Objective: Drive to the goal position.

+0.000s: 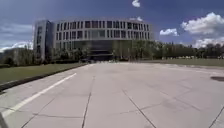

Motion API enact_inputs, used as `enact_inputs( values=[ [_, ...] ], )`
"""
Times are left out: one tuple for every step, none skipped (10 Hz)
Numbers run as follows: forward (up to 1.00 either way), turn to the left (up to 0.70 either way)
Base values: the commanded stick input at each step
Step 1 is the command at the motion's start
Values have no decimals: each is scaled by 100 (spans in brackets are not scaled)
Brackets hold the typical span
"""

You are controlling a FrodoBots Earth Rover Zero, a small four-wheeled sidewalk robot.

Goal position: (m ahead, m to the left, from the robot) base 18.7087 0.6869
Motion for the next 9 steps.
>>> enact_inputs(
  values=[
    [85,1],
    [85,1],
    [85,1],
    [85,1],
    [85,1],
    [85,1],
    [85,1],
    [85,1],
    [85,1]
  ],
)
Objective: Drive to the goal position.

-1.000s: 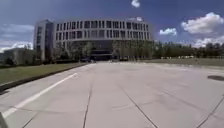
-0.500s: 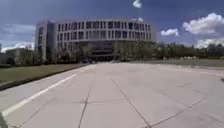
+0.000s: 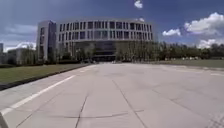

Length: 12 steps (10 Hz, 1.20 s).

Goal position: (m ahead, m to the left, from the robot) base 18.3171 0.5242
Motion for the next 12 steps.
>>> enact_inputs(
  values=[
    [85,1],
    [85,1],
    [85,1],
    [85,1],
    [85,1],
    [85,1],
    [85,1],
    [85,1],
    [85,1],
    [85,1],
    [85,1],
    [85,1]
  ],
)
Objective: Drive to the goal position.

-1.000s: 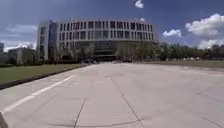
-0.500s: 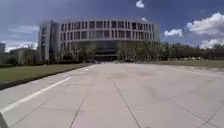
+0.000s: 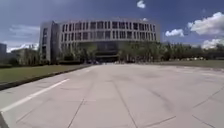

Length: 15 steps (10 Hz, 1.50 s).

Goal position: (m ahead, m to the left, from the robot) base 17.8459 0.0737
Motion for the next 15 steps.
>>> enact_inputs(
  values=[
    [85,1],
    [85,1],
    [85,1],
    [85,1],
    [85,1],
    [85,1],
    [85,1],
    [85,1],
    [85,1],
    [85,1],
    [85,1],
    [85,1],
    [85,1],
    [85,1],
    [85,1]
  ],
)
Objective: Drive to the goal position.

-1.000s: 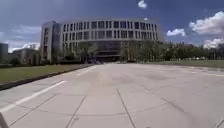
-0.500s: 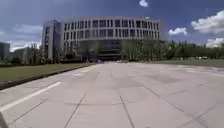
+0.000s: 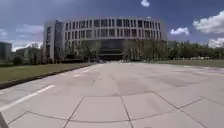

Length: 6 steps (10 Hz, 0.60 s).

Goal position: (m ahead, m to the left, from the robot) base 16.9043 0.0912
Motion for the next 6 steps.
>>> enact_inputs(
  values=[
    [85,1],
    [85,1],
    [85,1],
    [85,1],
    [85,1],
    [85,1]
  ],
)
